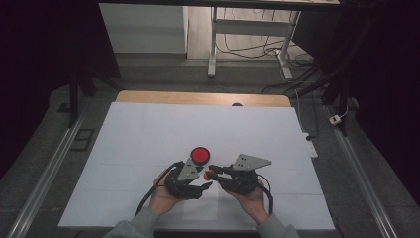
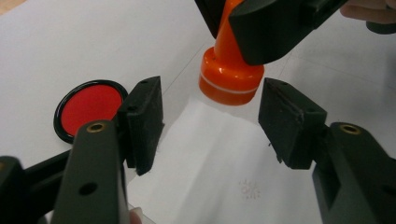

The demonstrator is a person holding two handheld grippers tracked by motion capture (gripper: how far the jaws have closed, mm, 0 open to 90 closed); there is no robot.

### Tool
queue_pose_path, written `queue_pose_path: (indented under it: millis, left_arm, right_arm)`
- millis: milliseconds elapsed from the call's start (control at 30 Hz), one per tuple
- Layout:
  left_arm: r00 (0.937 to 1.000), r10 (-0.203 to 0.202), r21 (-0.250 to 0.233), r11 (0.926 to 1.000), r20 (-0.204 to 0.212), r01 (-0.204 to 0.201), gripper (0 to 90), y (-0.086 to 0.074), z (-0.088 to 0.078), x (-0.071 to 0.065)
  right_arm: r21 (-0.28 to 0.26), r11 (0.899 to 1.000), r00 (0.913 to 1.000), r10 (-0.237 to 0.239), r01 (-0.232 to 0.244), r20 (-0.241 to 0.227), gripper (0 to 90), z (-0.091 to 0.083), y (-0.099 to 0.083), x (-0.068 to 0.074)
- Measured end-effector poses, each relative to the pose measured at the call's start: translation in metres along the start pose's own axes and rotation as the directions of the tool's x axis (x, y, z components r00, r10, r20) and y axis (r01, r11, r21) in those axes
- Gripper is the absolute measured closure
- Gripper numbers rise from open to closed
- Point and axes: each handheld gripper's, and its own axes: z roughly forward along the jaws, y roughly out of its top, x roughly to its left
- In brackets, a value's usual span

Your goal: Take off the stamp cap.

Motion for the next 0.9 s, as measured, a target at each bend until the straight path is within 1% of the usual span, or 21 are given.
queue_pose_path:
  millis: [33, 633, 700, 900]
  left_arm:
    - [1.0, 0.0, -0.002, 1.0, 0.0, 0.0, 42.7, 0.0002, 0.0003, -0.0002]
    - [0.9996, 0.025, 0.005, 0.9997, 0.016, -0.025, 55.2, 0.0001, 0.0041, -0.0017]
    - [0.9995, 0.027, 0.003, 0.9996, 0.015, -0.027, 57.9, 0.0, 0.0041, -0.002]
    - [0.9992, 0.033, 0.001, 0.9994, 0.022, -0.033, 61.8, -0.0001, 0.0042, -0.0026]
  right_arm:
    - [-0.005, 1.0, 1.0, 0.001, -0.001, -0.001, 72.3, 0.0003, -0.0002, 0.0003]
    - [-0.006, 1.0, 0.9999, 0.0, 0.0, -0.011, 72.3, 0.0013, -0.0011, 0.0007]
    - [-0.007, 1.0, 0.9998, -0.003, 0.003, -0.018, 72.3, 0.0013, -0.0012, 0.0008]
    - [-0.006, 1.0, 0.9998, -0.002, 0.002, -0.019, 72.2, 0.0017, -0.0014, 0.0009]
